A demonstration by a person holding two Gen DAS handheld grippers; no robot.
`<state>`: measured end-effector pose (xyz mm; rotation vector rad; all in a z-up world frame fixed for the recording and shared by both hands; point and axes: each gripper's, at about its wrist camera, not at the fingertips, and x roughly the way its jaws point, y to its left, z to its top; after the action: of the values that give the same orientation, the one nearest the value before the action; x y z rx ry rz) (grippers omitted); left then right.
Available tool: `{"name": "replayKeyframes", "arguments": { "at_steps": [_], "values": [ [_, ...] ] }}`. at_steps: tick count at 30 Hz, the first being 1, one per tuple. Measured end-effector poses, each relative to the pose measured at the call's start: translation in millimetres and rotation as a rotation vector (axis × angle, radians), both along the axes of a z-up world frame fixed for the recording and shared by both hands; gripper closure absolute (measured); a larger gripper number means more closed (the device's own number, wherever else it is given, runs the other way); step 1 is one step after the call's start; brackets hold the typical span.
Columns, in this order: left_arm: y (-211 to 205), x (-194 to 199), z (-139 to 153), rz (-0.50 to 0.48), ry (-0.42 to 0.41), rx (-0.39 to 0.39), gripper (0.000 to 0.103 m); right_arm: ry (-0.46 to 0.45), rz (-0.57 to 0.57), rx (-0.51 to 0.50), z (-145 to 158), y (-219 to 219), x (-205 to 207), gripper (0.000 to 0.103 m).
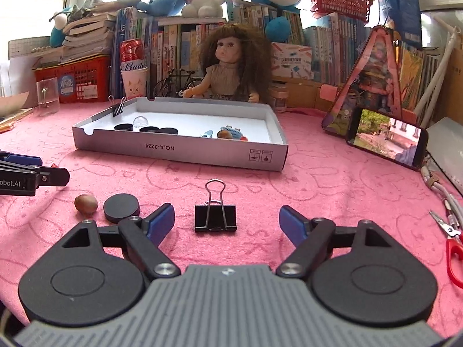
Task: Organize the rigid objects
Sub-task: 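Grasp the red marker with the left gripper while the right gripper grasps the black binder clip, then lift the marker and binder clip and carry both over the white tray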
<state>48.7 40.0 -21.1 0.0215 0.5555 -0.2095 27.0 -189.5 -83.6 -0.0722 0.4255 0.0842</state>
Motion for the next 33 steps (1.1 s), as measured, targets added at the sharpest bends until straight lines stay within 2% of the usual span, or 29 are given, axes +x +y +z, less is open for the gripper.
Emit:
{"name": "replayKeyframes", "arguments": {
  "at_steps": [5,8,11,13,16,33],
  "values": [
    [-3,1,-1,-0.009,-0.002,0.022,0.054,0.013,0.020,0.010,-1,0,2,0.018],
    [-5,-1,-2,-0.018,-0.008,0.026,0.060,0.024,0.028,0.029,-1,0,3,0.027],
    [-5,-3,-2,-0.016,-0.013,0.023,0.062,0.028,0.041,0.032,0,0,3,0.041],
    [-4,-4,-1,-0.015,-0.012,0.012,0.062,0.029,0.044,0.027,0,1,3,0.055],
    [-2,-5,2,-0.008,-0.015,-0.010,0.062,0.030,0.040,0.032,2,0,3,0.066],
    [-9,10,38,0.006,-0.058,-0.059,0.062,-0.026,-0.006,0.081,26,-12,13,0.067]
  ]
}}
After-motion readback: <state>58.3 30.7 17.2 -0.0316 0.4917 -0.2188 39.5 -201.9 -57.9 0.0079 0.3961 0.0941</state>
